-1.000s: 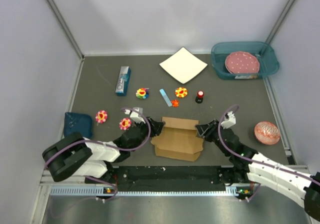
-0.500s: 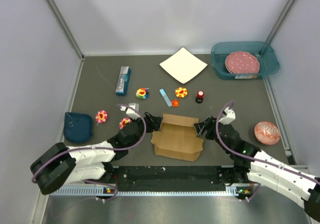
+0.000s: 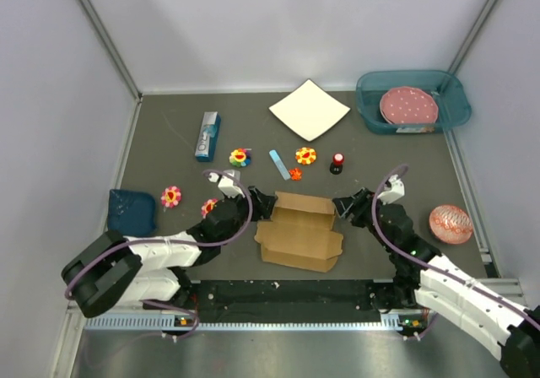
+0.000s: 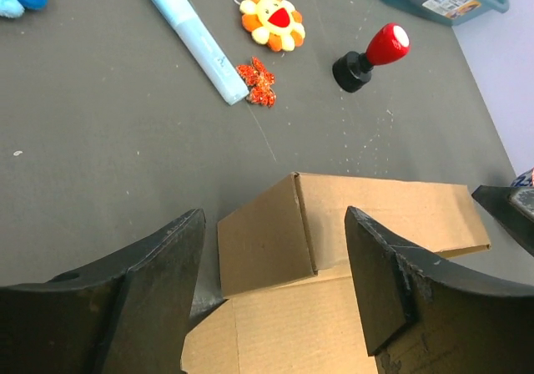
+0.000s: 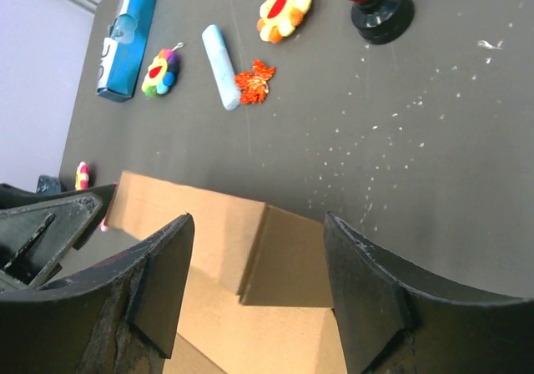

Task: Fold the paper box

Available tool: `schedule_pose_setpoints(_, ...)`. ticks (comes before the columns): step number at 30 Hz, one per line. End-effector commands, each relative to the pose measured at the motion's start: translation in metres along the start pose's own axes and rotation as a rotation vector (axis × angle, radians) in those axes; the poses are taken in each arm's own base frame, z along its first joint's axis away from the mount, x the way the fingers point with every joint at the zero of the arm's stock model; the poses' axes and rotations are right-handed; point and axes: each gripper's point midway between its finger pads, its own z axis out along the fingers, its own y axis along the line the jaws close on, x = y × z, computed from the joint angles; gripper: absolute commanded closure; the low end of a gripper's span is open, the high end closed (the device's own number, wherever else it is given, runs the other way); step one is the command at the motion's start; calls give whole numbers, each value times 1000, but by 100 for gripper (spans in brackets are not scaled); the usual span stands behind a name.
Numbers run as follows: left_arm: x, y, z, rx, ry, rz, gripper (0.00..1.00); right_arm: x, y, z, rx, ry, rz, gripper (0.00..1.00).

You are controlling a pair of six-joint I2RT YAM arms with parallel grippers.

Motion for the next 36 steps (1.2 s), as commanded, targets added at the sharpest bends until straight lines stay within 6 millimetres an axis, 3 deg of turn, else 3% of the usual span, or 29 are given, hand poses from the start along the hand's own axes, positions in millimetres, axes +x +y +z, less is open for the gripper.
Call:
schedule_pose_setpoints(1,-17,-21,8,85,-51,-24,27,-1,9,6,-81,8,36,38)
schedule_pose_setpoints(6,-11,-22,9,102,-37,-29,28,8,7,8,-100,32,30,43)
schedule_pose_setpoints(11,-6,-19,9,103,-22,-26,30,23,-10,9,-59,60,25,49)
schedule_pose_setpoints(15,4,-11,8,95,-1,-26,36,36,-27,9,-26,68,49,60)
schedule_pose_setpoints(21,22,0,8,89,36,-37,50,62,-58,3,41,104,75,66)
schedule_pose_setpoints(32,46,8,6,111,80,-74,60,91,-91,-11,149,185,125,66)
schedule_pose_setpoints(34,45,6,6,129,72,-73,61,95,-90,-13,142,204,129,64)
schedule_pose_setpoints(36,47,8,3,129,68,-74,61,95,-88,-14,134,210,126,55)
